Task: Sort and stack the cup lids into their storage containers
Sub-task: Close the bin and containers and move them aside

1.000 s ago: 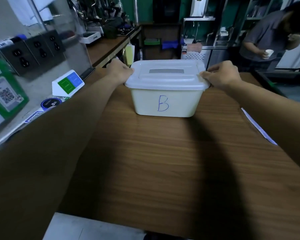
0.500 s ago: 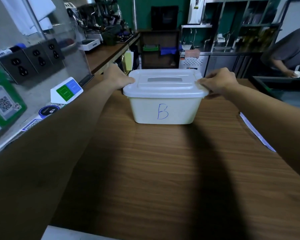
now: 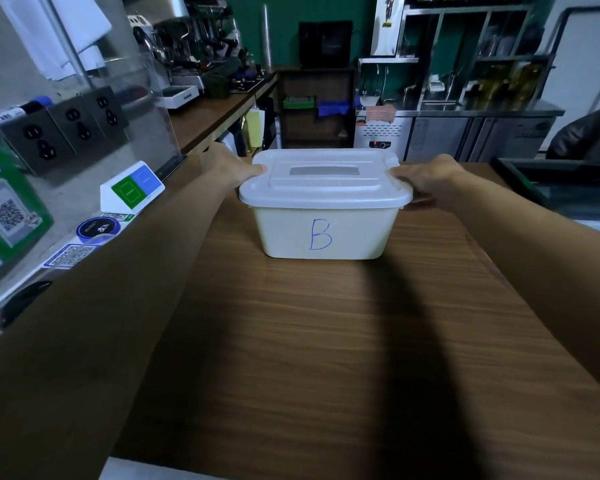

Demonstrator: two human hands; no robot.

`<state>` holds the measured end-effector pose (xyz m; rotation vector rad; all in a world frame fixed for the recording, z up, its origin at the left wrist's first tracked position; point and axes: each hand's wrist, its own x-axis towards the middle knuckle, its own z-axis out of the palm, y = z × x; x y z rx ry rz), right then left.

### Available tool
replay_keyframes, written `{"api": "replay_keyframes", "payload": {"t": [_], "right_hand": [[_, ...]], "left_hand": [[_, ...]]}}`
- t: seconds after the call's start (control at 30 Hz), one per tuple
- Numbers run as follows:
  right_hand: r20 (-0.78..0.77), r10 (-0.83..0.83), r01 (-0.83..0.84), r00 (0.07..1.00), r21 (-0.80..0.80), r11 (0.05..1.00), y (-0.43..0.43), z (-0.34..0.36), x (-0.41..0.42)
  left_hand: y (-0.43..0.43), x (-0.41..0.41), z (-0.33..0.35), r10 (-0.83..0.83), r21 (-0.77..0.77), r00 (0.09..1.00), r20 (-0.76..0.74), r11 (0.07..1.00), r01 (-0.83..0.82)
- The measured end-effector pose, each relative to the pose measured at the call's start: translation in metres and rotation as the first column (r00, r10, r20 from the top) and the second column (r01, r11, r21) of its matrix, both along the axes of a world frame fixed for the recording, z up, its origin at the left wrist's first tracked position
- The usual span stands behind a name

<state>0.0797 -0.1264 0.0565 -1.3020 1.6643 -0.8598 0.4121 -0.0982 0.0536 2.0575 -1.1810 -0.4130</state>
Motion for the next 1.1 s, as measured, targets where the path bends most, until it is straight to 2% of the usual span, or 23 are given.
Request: {"api": "replay_keyframes", "payload": {"t": [0.07, 0.17, 0.3, 0.53, 0.67, 0.83, 1.1], "right_hand": [[-0.025, -0.011, 0.01, 1.0, -0.039, 0.999, 0.0, 0.001, 0.002], [-0.173, -0.022, 0.006, 0.985, -0.091, 0.996, 0.007, 0.004, 0.003], [-0.27, -0.026, -0.013, 0.963, -0.142, 0.99, 0.009, 0.004, 0.002], [-0.393, -0.073, -0.036, 0.917, -0.261, 0.965, 0.01, 0.001, 0.012], [-0.428, -0.094, -0.034, 0.899, -0.281, 0.959, 0.013, 0.0, 0.012], [-0.44, -0.088, -0.039, 0.894, -0.271, 0.962, 0.028, -0.005, 0.002], [-0.375, 0.063, -0.166, 0.925, -0.249, 0.954, 0.065, -0.005, -0.016]], "left_hand": [[0.003, -0.004, 0.001, -0.002, 0.031, 0.999, -0.038, 1.0, 0.004], [0.006, -0.009, 0.003, -0.006, 0.051, 0.997, -0.081, 0.999, 0.01], [0.01, -0.014, 0.005, 0.03, -0.02, 0.995, 0.099, 0.999, -0.028], [0.013, -0.028, -0.005, 0.055, -0.145, 0.978, 0.199, 0.989, -0.026], [0.018, -0.025, -0.01, 0.028, -0.168, 0.983, 0.18, 0.986, 0.002], [0.028, -0.034, -0.011, -0.097, -0.111, 0.961, 0.259, 0.985, 0.13], [0.071, -0.039, -0.001, -0.308, -0.056, 0.939, 0.153, 0.946, 0.32]]}}
